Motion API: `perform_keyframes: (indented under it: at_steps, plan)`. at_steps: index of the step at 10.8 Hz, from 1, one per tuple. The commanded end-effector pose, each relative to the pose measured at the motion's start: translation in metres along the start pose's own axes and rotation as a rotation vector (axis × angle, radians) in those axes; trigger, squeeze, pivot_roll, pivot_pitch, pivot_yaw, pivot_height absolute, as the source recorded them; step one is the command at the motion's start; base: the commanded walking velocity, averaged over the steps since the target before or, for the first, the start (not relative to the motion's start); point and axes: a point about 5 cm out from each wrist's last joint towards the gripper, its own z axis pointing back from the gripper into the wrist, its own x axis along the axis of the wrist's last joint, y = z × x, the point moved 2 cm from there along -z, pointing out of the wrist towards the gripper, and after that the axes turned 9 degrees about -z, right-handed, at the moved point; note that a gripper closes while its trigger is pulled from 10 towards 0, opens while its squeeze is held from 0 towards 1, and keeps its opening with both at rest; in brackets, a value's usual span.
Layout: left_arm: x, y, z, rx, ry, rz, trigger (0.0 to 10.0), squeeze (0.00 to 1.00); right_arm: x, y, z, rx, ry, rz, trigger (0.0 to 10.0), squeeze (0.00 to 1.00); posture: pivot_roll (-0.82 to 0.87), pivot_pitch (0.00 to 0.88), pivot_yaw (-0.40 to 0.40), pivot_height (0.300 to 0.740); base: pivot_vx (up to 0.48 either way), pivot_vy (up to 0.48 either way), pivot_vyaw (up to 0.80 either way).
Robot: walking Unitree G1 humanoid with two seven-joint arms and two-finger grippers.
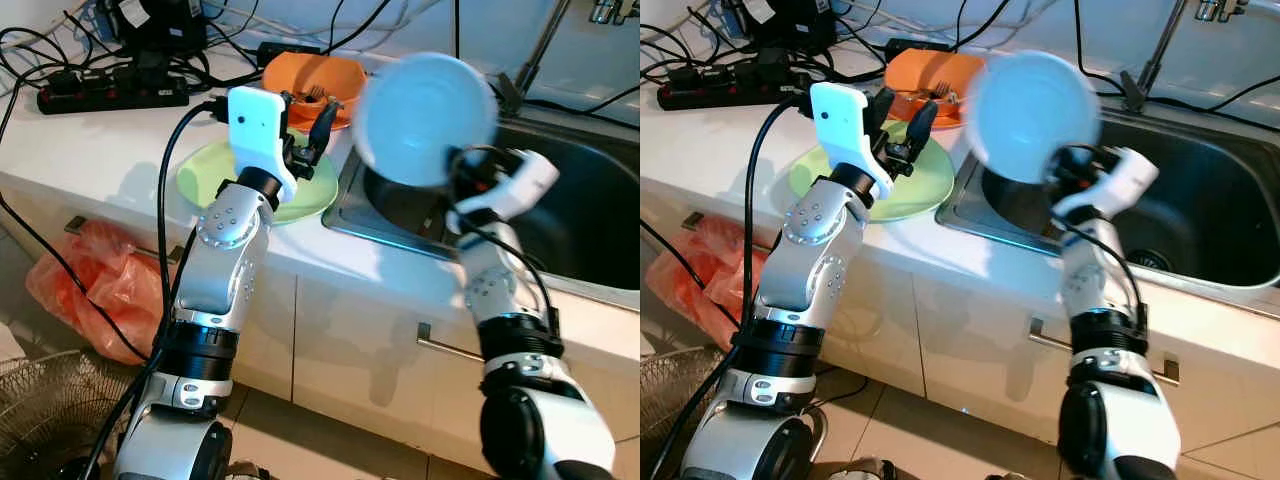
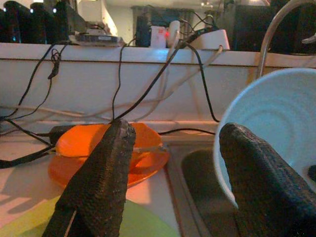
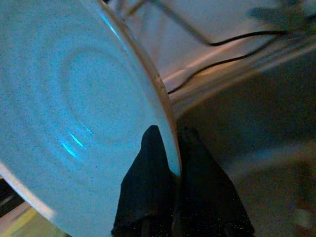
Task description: Kitchen organization
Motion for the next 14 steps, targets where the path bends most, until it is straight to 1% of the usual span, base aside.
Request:
perform_keyframes:
  at_steps: [1,3,4,5,6,7,8,10,11,12,13,14]
  plan:
    - [0.005,-0.002,0.0,-0.01,-0.019,-0.015,10.0,0.0,0.018,0.004,-0.007,-0.011,-0.077,0.037,0.0,0.0,0.08,0.059,-0.038,0.74,0.0,0.0,0.0]
    - [-0.002,0.003,0.002,0.0,0.014,-0.013,10.0,0.0,0.023,-0.004,-0.006,-0.061,-0.097,0.158,0.0,0.0,0.08,0.06,-0.039,0.74,0.0,0.0,0.0]
    - [-0.011,0.007,0.004,0.019,0.048,-0.009,10.0,0.0,0.023,-0.006,-0.006,-0.078,-0.096,0.182,4.5,0.0,0.08,0.06,-0.039,0.74,0.0,0.0,0.0]
    - [-0.021,0.011,0.007,0.035,0.087,-0.002,10.0,0.0,0.022,-0.009,-0.006,-0.096,-0.09,0.24,10.0,0.0,0.08,0.059,-0.038,0.74,0.0,0.0,0.0]
    - [-0.04,0.016,0.015,0.059,0.144,0.018,10.0,0.0,0.019,-0.012,-0.004,-0.104,-0.075,0.344,10.0,0.0,0.08,0.058,-0.038,0.74,0.0,0.0,0.0]
    - [-0.05,0.019,0.02,0.08,0.169,0.038,10.0,0.0,0.015,-0.014,-0.003,-0.099,-0.063,0.417,10.0,0.0,0.08,0.056,-0.038,0.74,0.0,0.0,0.0]
    - [-0.054,0.02,0.022,0.088,0.179,0.042,10.0,0.0,0.013,-0.017,-0.001,-0.104,-0.055,0.446,10.0,0.0,0.08,0.055,-0.038,0.74,0.0,0.0,0.0]
    - [-0.063,0.022,0.027,0.098,0.195,0.044,10.0,0.0,0.008,-0.022,0.002,-0.111,-0.038,0.544,10.0,0.0,0.08,0.053,-0.036,0.74,0.0,0.0,0.0]
    - [-0.067,0.023,0.03,0.099,0.205,0.04,10.0,0.0,0.004,-0.021,0.003,-0.091,-0.022,0.61,10.0,0.0,0.08,0.052,-0.034,0.74,0.0,0.0,0.0]
    - [-0.069,0.022,0.032,0.093,0.214,0.022,10.0,0.0,-0.001,-0.02,0.004,-0.072,-0.003,0.656,10.0,0.0,0.08,0.052,-0.035,0.74,0.0,0.0,0.0]
    - [-0.07,0.022,0.033,0.09,0.215,0.017,10.0,0.0,-0.006,-0.02,0.006,-0.061,0.015,0.69,10.0,0.0,0.08,0.052,-0.035,0.74,0.0,0.0,0.0]
    - [-0.069,0.022,0.033,0.087,0.214,0.012,10.0,0.0,-0.009,-0.021,0.006,-0.059,0.023,0.692,10.0,0.0,0.08,0.05,-0.037,0.74,0.0,0.0,0.0]
